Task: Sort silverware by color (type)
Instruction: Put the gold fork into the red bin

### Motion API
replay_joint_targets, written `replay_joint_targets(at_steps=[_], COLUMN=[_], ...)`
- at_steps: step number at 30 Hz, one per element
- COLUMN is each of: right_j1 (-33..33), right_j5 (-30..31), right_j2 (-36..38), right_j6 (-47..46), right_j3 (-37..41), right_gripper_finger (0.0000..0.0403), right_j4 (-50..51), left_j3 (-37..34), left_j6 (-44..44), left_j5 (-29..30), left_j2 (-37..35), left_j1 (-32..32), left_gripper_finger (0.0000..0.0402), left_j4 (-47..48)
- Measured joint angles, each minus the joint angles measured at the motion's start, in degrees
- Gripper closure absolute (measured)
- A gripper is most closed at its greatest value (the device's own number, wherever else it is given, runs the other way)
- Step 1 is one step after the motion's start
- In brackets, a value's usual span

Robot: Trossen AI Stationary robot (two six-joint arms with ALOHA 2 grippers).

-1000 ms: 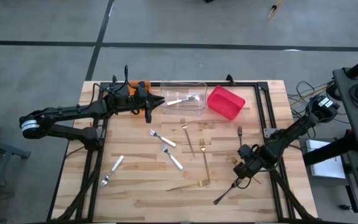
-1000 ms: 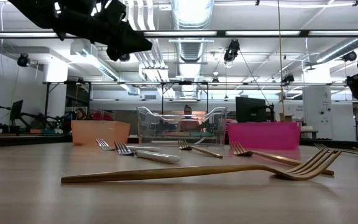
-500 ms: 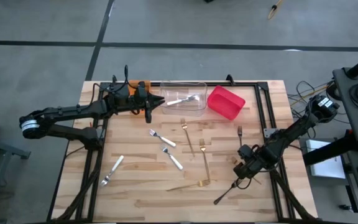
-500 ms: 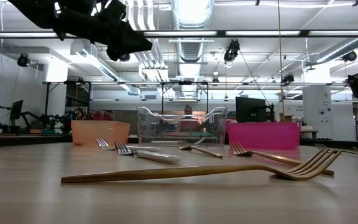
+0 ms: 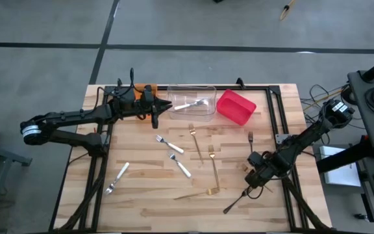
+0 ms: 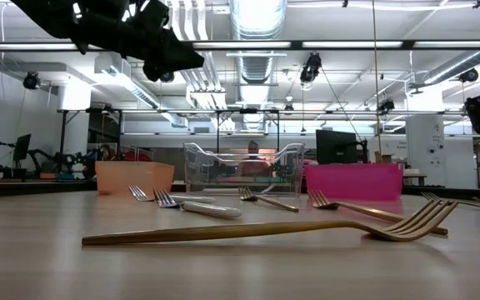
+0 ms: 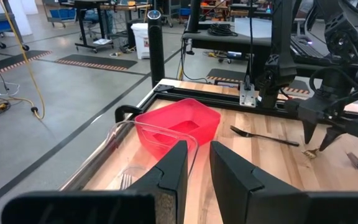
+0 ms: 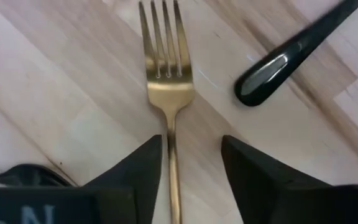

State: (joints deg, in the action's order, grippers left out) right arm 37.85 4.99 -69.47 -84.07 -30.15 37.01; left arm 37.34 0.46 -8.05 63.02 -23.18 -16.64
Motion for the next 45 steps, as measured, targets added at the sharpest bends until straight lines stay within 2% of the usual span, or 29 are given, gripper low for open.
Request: replay_joint_targets(at_steps=[5, 10, 14, 19, 22, 33, 42, 45], right_j1=[0.0, 0.0, -0.2, -2.1, -3.3, -5.6, -5.6, -5.6], right_j5=[1.1, 7.8, 12.7, 13.9, 11.5, -5.3, -7.1, -13.1], right_j2=[0.0, -0.1, -0.2, -0.1, -0.1, 0.0, 0.0, 0.0], right_j6=[-0.3, -1.7, -2.5, -2.7, -0.3, 5.5, 9.6, 8.9], right_j3=[0.2, 0.1, 0.0, 0.0, -0.5, -2.8, -6.1, -7.4], right_gripper_finger=[0.0279, 0.0303, 0.0314, 0.0314, 0.0315, 0.0316, 0.0316, 0.0316], right_j4=[0.3, -1.3, -3.1, -3.5, -3.3, -1.7, 4.0, 6.9], left_j3=[0.0, -0.2, -0.2, -0.3, -0.3, -0.3, -0.4, -0.4], left_j6=[0.5, 0.6, 0.6, 0.6, 0.6, 0.6, 0.6, 0.6], left_j5=[0.0, 0.6, 2.8, 3.0, 3.0, 3.0, 3.0, 3.0], left_j2=[0.0, 0.0, 0.0, 0.0, 0.0, 0.0, 0.0, 0.0], left_j1=[0.0, 0.0, 0.0, 0.0, 0.0, 0.0, 0.0, 0.0], left_gripper_finger=[0.0350, 0.0350, 0.0350, 0.0350, 0.0350, 0.0350, 0.0350, 0.0350], left_j4=[0.0, 0.0, 0.0, 0.0, 0.0, 0.0, 0.0, 0.0])
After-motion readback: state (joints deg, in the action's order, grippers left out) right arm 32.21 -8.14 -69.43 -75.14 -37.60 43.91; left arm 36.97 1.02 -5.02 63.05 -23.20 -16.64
